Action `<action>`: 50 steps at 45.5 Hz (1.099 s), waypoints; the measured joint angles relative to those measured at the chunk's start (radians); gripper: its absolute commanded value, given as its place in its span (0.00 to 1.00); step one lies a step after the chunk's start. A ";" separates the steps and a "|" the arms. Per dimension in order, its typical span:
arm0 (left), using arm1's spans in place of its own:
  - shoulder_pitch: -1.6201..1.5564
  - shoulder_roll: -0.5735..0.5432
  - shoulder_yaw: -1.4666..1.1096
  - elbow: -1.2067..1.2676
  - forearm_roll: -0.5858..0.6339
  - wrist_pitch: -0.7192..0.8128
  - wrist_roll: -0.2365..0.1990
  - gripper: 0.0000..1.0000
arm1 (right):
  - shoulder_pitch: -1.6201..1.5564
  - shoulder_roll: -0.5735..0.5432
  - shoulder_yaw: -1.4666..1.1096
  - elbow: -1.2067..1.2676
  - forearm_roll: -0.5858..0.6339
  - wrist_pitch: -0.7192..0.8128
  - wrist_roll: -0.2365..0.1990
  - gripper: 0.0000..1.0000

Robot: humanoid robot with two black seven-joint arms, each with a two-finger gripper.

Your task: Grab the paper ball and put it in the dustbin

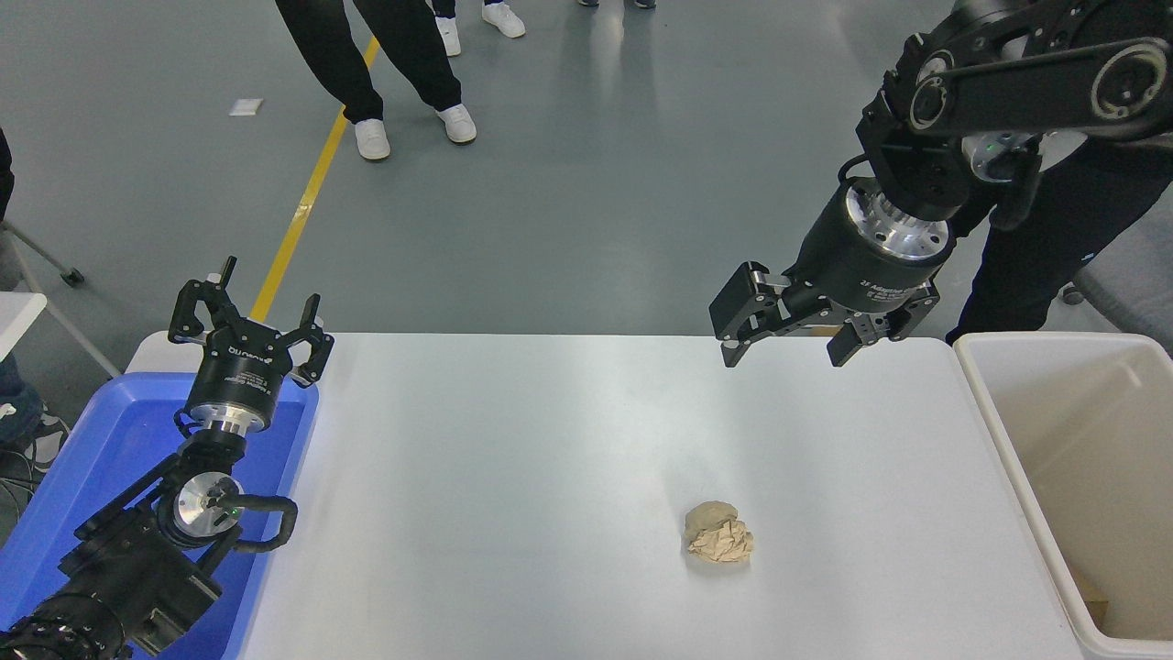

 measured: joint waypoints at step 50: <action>0.000 0.000 0.001 0.000 0.000 0.001 0.000 0.98 | -0.001 0.026 -0.001 -0.011 0.003 0.000 0.000 1.00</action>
